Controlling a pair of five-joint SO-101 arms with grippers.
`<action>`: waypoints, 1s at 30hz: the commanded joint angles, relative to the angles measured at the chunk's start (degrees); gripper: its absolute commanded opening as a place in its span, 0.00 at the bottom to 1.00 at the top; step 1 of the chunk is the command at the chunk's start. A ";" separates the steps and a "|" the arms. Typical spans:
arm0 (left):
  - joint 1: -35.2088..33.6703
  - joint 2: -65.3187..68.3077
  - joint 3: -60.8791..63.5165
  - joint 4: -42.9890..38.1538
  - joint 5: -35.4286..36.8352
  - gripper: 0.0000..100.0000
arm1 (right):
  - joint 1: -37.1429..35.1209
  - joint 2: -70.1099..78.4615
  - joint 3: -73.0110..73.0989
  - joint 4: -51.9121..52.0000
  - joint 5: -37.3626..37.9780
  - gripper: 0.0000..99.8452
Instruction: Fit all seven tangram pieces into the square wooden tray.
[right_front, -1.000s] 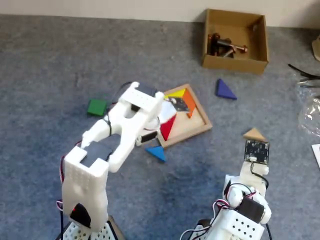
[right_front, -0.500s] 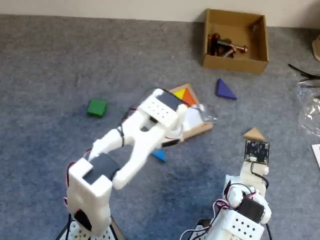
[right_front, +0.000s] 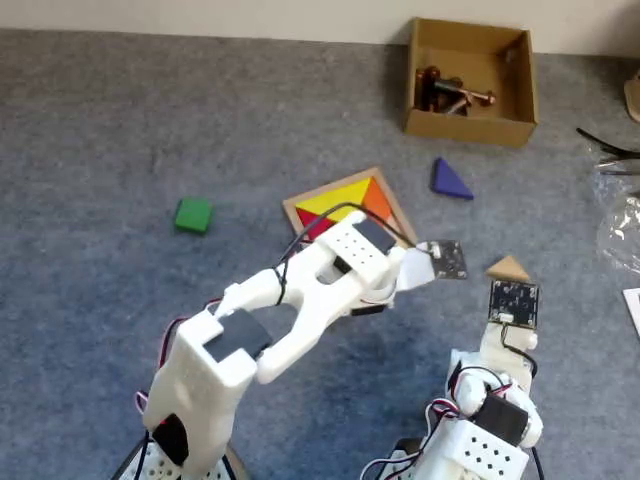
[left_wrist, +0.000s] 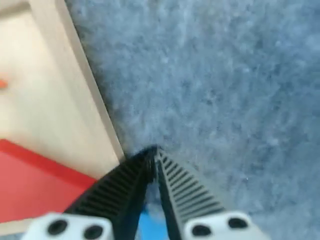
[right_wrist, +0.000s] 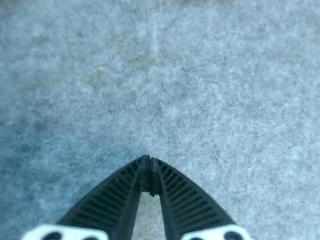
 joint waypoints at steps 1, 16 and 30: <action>-3.12 3.30 -6.29 1.32 0.09 0.03 | 0.84 -0.84 6.64 -1.01 -0.09 0.01; -12.09 7.60 -11.21 5.71 0.09 0.03 | 0.84 -0.84 6.64 -1.01 -0.09 0.01; -17.36 7.78 -11.21 10.11 0.09 0.03 | 0.84 -0.84 6.64 -1.01 -0.09 0.01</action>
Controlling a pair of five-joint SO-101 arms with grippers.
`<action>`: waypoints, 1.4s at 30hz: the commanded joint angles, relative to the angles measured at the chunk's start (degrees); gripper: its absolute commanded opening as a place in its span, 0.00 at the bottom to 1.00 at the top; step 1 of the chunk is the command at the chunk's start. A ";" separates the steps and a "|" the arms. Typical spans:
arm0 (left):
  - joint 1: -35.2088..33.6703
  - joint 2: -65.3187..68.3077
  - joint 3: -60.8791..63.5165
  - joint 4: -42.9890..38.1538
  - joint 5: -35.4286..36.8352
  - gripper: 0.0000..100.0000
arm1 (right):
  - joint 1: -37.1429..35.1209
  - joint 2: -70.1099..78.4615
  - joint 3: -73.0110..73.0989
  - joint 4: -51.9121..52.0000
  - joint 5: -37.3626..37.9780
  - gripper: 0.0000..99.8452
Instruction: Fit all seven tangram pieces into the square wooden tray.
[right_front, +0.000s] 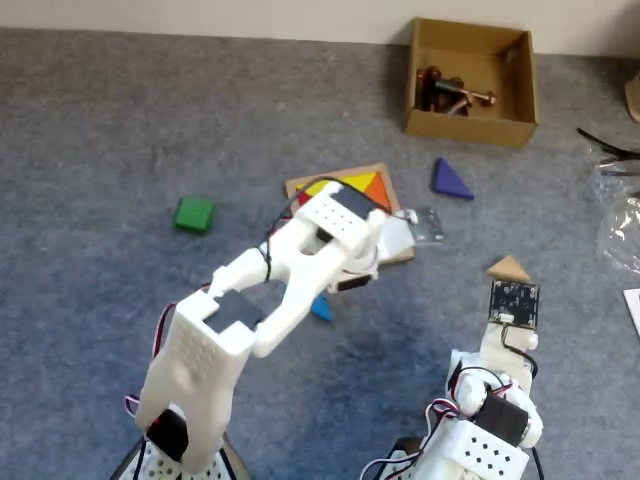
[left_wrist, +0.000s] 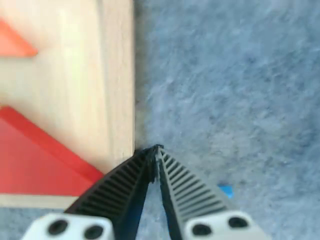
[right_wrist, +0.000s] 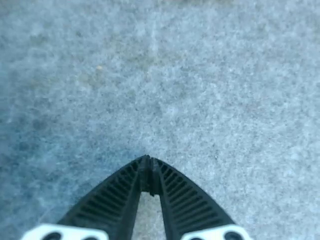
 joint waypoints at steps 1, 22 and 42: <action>-5.85 0.75 -1.36 4.13 0.18 0.03 | 0.84 -0.84 6.64 -1.01 -0.09 0.01; -13.32 0.48 -5.23 11.16 0.09 0.03 | 0.84 -0.84 6.64 -1.01 -0.09 0.01; 0.31 0.92 -17.63 23.03 0.44 0.03 | 0.84 -0.84 6.64 -1.01 -0.09 0.01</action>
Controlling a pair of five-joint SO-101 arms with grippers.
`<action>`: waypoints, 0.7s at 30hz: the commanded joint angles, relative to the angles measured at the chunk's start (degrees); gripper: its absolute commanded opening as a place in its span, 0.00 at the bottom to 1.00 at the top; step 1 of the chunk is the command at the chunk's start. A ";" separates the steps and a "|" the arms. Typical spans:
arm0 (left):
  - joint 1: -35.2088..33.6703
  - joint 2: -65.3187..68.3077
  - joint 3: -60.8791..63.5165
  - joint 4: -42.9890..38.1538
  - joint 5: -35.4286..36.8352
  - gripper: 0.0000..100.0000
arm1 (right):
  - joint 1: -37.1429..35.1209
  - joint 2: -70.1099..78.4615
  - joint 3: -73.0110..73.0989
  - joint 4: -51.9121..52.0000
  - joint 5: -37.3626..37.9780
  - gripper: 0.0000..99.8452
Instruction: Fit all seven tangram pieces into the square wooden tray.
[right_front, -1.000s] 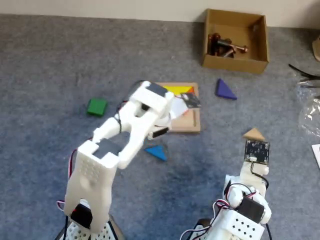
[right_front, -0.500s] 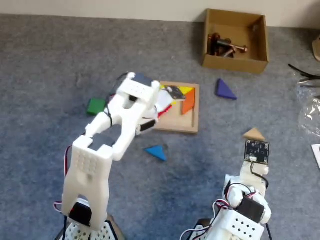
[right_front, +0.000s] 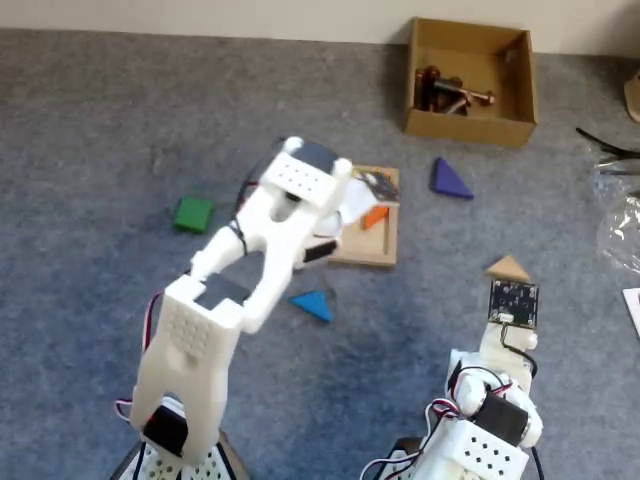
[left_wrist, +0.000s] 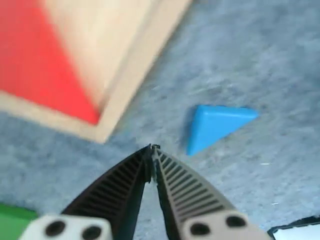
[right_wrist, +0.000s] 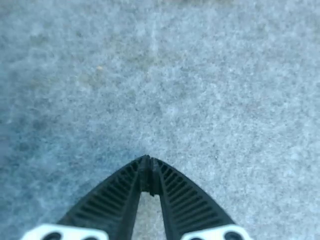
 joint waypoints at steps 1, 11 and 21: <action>5.67 -0.66 -2.51 1.05 0.35 0.03 | 0.84 -0.84 6.64 -1.01 -0.09 0.01; 13.41 -0.57 1.63 0.70 2.02 0.03 | 0.84 -0.84 6.64 -1.01 -0.09 0.01; 14.90 -0.57 4.79 -1.58 2.37 0.03 | 0.84 -0.84 6.64 -1.01 -0.09 0.01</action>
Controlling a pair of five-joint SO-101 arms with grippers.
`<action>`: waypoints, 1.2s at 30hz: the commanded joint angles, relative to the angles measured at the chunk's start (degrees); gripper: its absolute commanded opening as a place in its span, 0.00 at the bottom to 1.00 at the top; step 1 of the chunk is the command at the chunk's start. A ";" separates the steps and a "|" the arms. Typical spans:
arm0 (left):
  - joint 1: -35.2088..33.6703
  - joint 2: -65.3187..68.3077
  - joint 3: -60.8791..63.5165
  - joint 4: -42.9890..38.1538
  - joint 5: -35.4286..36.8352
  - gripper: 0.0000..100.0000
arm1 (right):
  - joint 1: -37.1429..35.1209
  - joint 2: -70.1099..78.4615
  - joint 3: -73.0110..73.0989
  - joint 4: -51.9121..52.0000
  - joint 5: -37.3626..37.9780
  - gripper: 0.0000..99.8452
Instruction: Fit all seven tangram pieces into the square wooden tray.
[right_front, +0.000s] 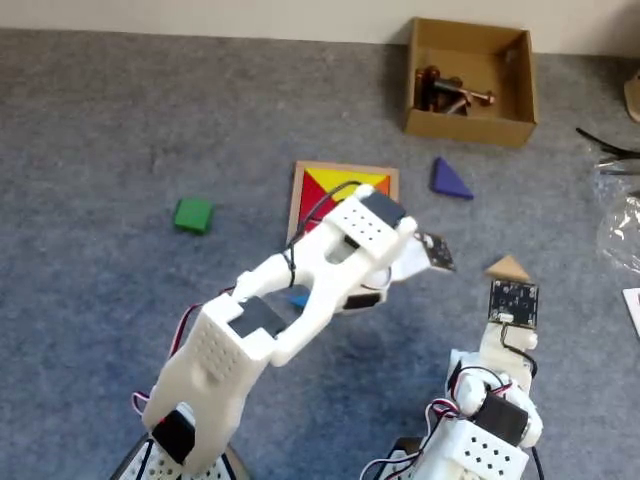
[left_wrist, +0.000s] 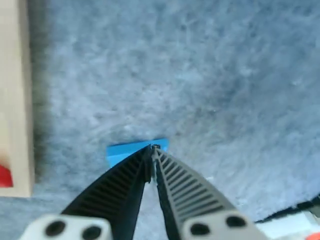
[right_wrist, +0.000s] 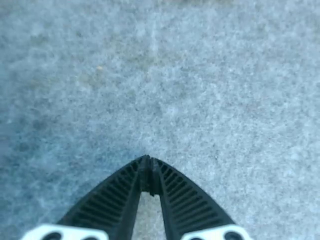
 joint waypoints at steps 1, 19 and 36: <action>1.19 -0.66 -0.22 -1.67 0.44 0.03 | 0.84 -0.84 6.64 -1.01 -0.09 0.01; 1.80 5.58 -0.84 -7.38 0.44 0.03 | 0.84 -0.84 6.64 -1.01 -0.09 0.01; -6.99 5.93 -0.31 -5.89 0.53 0.03 | 0.84 -0.84 6.64 -1.01 -0.09 0.01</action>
